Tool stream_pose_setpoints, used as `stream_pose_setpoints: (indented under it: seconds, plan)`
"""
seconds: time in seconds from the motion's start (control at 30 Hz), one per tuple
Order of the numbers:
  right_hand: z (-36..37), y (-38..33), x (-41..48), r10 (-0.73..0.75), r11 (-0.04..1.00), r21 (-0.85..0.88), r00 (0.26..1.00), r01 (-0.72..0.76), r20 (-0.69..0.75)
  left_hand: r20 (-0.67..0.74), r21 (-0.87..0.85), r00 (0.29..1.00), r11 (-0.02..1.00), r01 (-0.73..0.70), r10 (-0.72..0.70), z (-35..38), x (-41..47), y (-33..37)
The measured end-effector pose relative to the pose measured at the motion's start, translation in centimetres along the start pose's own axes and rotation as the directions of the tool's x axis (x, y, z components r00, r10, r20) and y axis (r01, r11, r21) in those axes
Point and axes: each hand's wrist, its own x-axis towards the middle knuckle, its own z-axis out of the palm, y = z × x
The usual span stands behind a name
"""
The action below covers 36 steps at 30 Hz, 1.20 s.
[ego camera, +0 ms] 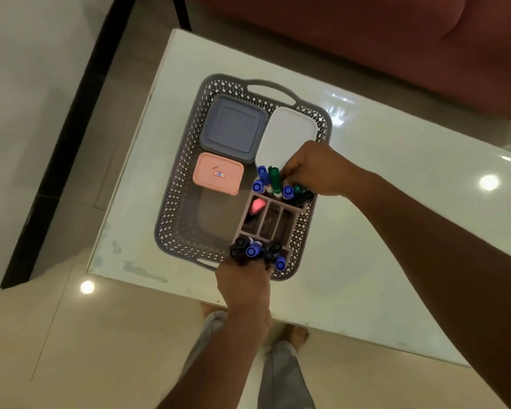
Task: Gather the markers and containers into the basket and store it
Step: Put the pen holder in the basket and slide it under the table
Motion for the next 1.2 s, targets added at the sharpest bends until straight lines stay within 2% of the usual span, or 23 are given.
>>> stream_pose_setpoints:
  seconds: [0.13,0.23,0.33,0.43,0.5,0.6,0.7,0.77,0.9,1.1,1.2]
  plan:
    - [0.1,-0.7,0.5,-0.066,0.989,-0.135,0.996,0.057,-0.063,-0.015,-0.035,1.0,0.999,0.012,-0.013,0.6,-0.3,0.6]
    - [0.1,-1.0,0.6,-0.063,0.988,-0.147,0.995,0.051,-0.077,-0.009,-0.015,1.0,1.0,0.007,-0.007,0.5,-0.4,0.8]
    - [0.3,-0.7,0.2,-0.004,0.991,-0.136,0.997,-0.006,-0.071,-0.011,0.125,0.997,0.989,-0.074,0.076,-0.8,0.4,1.1]
    - [1.1,-0.5,-1.6,0.059,0.99,-0.117,0.988,-0.076,-0.145,-0.012,0.312,0.98,0.932,-0.187,0.2,-2.7,1.8,2.6]
    - [2.4,-0.3,-3.4,0.109,0.992,-0.043,0.977,-0.119,-0.185,-0.007,0.414,0.956,0.871,-0.263,0.292,-3.9,3.0,4.2]
    - [6.2,0.0,-5.7,0.287,0.94,0.251,0.934,-0.231,-0.215,0.09,0.428,0.951,0.851,-0.305,0.296,-4.8,4.1,7.6]
    - [10.2,-0.2,-7.5,0.51,0.733,0.603,0.841,-0.314,-0.181,0.162,0.533,0.943,0.778,-0.333,0.292,-5.0,5.5,9.7]
    - [11.8,-0.6,-8.6,0.554,0.642,0.717,0.811,-0.27,-0.191,0.193,0.573,0.938,0.742,-0.347,0.288,-4.8,6.1,10.3]
    - [12.7,-1.1,-9.0,0.582,0.575,0.786,0.789,-0.225,-0.2,0.228,0.585,0.931,0.724,-0.366,0.286,-5.3,6.8,10.4]
    - [12.8,-1.3,-8.6,0.569,0.659,0.712,0.78,-0.243,-0.26,0.226,0.567,0.923,0.729,-0.384,0.311,-5.5,7.3,9.9]
    - [12.6,-1.2,-8.7,0.582,0.644,0.732,0.763,-0.223,-0.28,0.234,0.55,0.93,0.751,-0.367,0.283,-5.8,7.4,9.7]
